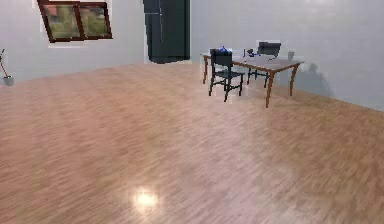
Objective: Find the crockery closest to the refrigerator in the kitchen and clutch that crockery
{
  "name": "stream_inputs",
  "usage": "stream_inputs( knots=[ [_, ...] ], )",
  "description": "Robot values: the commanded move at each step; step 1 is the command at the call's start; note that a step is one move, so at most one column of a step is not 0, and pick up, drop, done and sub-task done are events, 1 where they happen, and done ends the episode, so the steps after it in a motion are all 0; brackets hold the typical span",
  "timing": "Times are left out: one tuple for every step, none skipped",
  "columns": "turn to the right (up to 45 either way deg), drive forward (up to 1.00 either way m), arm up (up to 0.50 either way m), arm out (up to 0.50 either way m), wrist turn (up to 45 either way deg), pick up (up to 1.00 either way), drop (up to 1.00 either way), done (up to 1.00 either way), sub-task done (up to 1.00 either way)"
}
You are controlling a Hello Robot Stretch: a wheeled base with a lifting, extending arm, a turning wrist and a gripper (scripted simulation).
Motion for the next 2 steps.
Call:
stream_inputs(
  knots=[
    [0.0, 0.5, 0.0, 0.0, 0.0, 0.0, 0.0, 0.0, 0.0],
    [36.0, 0.0, 0.0, 0.0, 0.0, 0.0, 0.0, 0.0, 0.0]
  ],
)
